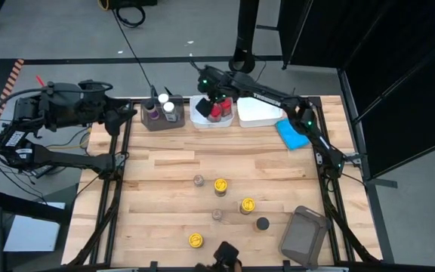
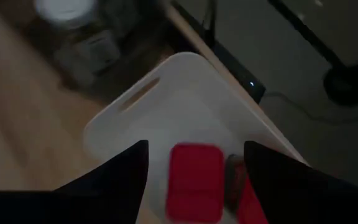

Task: Sort spices by type
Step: Put the orange seasoning bottle into the bottom black bin

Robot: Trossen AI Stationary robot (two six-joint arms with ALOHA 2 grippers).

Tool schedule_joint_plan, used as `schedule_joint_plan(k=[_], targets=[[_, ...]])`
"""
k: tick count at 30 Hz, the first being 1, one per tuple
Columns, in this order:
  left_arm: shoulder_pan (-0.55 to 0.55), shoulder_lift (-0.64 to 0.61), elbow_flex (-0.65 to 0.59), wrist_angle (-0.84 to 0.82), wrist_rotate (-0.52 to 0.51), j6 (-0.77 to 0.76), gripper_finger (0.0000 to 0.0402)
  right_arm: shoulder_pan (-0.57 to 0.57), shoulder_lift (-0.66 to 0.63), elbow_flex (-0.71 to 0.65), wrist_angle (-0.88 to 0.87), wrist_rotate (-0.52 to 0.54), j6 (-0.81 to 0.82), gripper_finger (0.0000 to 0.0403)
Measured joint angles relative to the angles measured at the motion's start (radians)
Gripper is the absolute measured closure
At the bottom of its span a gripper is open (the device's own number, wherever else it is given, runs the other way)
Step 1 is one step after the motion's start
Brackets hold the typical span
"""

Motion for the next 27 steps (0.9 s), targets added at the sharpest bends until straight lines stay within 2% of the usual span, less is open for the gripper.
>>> schedule_joint_plan(k=[6,12,18,22,27], targets=[[0.0,0.0,0.0,-0.01,0.0,0.004,0.01,0.108,-0.065,0.009,-0.15,-0.042,-0.198,0.0133],[0.0,0.0,0.0,-0.009,0.0,0.018,0.01,0.286,-0.076,0.009,-0.224,-0.039,-0.293,0.0135],[0.0,0.0,0.0,-0.008,0.0,0.018,0.01,0.403,-0.07,-0.023,-0.073,-0.029,-0.3,0.0137],[0.0,0.0,0.0,-0.008,0.0,0.018,0.01,0.439,-0.068,-0.065,-0.026,0.025,-0.3,0.0137],[0.0,0.0,0.0,-0.008,0.007,0.018,0.01,0.448,-0.066,-0.103,-0.087,0.017,-0.211,0.0139]])
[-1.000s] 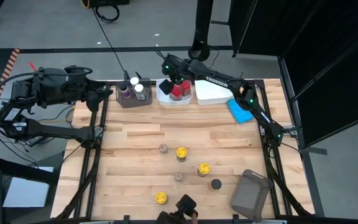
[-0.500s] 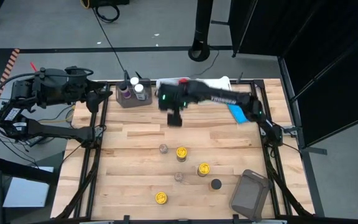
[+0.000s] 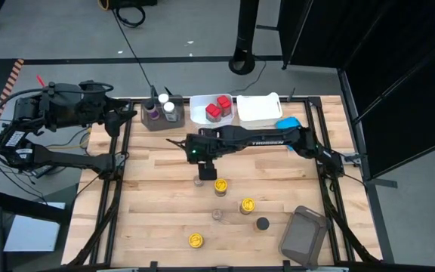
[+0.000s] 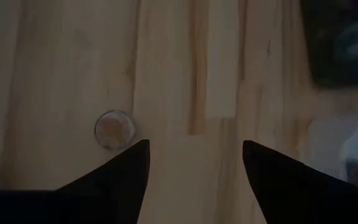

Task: Sort spices by type
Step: Put the orange seasoning bottle into the bottom black bin

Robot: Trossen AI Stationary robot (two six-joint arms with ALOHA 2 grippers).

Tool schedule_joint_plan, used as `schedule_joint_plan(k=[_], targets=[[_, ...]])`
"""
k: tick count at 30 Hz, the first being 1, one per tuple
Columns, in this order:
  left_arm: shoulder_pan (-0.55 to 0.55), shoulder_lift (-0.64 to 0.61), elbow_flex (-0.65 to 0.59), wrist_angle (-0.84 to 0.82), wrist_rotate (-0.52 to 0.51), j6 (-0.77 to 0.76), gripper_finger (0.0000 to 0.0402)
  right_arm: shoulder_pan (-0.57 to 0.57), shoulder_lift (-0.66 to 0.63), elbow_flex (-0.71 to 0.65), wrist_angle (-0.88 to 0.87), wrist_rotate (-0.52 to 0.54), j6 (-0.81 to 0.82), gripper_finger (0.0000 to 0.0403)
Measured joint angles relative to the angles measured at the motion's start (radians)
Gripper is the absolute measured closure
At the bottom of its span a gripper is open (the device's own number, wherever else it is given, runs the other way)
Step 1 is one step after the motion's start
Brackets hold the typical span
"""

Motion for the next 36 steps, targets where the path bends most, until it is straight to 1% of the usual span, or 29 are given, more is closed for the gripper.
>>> schedule_joint_plan(k=[8,25,31,36], targets=[[0.0,0.0,0.0,0.0,0.01,0.0,0.01,0.025,-0.002,-0.001,-0.057,-0.005,0.069,0.0138],[0.0,0.0,0.0,0.0,0.01,0.0,0.01,0.066,-0.002,-0.001,-0.065,-0.023,0.073,0.0144],[0.0,0.0,0.0,0.0,0.01,0.0,0.01,0.069,-0.007,-0.001,-0.163,-0.027,0.129,0.0149],[0.0,0.0,0.0,0.001,0.01,0.006,0.01,0.068,-0.058,-0.001,-0.287,-0.026,0.175,0.0148]])
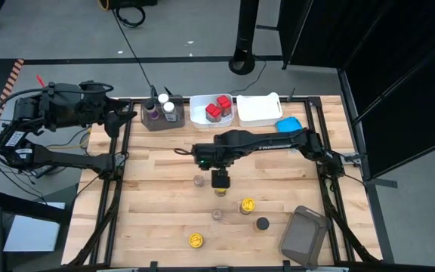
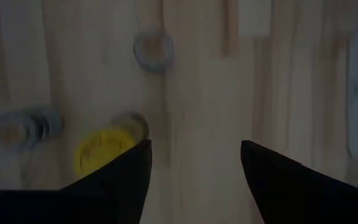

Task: Sort spices by type
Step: Put the orange seasoning bottle into the bottom black bin

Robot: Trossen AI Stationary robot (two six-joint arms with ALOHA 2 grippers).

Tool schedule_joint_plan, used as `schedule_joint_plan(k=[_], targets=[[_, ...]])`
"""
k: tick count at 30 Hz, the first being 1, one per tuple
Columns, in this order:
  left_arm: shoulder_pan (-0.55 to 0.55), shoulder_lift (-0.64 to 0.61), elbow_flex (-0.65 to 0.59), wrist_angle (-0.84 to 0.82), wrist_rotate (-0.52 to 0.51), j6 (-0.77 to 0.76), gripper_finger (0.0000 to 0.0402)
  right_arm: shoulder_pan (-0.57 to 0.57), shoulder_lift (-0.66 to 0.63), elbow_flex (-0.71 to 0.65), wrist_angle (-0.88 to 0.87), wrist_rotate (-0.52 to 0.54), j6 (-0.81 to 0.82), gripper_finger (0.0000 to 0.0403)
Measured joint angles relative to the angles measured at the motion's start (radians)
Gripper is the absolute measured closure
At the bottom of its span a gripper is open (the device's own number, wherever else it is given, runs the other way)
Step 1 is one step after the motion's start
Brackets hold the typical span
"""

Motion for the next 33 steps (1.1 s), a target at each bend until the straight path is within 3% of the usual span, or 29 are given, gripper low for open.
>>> schedule_joint_plan(k=[6,17,26,33], targets=[[0.0,0.0,0.0,0.001,0.0,0.002,0.01,0.041,-0.124,0.0,-0.203,-0.001,0.093,0.015],[0.0,0.0,0.0,0.002,0.0,0.003,0.01,0.303,-0.344,-0.14,-0.198,0.019,0.58,0.0153],[0.0,0.0,0.0,0.018,0.0,0.002,0.01,0.467,-0.354,-0.239,-0.189,0.019,0.78,0.0151],[0.0,0.0,0.0,0.017,0.0,0.003,0.01,0.498,-0.354,-0.308,-0.136,0.001,0.858,0.0152]])
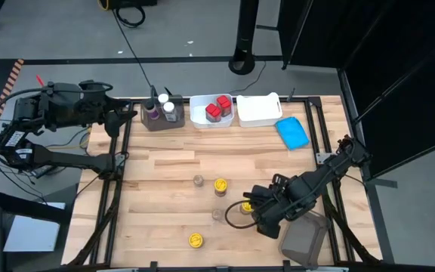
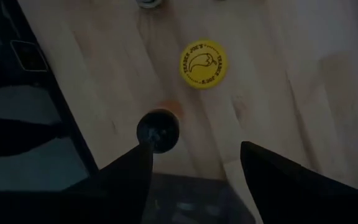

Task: Sort spices by type
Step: Put the orange seasoning bottle into the bottom black bin

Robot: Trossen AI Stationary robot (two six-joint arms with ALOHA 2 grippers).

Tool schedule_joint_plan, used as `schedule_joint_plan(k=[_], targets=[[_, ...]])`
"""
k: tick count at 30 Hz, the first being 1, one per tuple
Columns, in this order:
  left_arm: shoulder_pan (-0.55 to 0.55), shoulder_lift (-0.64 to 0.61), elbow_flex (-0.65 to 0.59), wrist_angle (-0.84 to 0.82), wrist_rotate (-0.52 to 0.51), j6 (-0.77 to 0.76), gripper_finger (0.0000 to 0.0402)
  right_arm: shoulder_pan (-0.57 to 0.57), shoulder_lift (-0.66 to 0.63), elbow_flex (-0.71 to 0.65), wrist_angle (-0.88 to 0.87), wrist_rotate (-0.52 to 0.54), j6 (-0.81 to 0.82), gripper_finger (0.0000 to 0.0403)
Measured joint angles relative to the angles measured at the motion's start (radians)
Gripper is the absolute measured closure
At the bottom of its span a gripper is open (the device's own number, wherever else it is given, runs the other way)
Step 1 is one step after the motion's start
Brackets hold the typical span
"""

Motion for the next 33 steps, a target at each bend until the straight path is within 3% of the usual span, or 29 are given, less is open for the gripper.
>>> schedule_joint_plan(k=[20,33], targets=[[0.0,0.0,0.0,-0.002,0.0,0.003,0.01,0.009,0.001,-0.183,0.157,-0.025,0.017,0.0097],[0.0,0.0,0.0,-0.003,0.0,0.026,0.01,0.006,0.001,-0.296,0.287,-0.119,0.024,0.0094]])
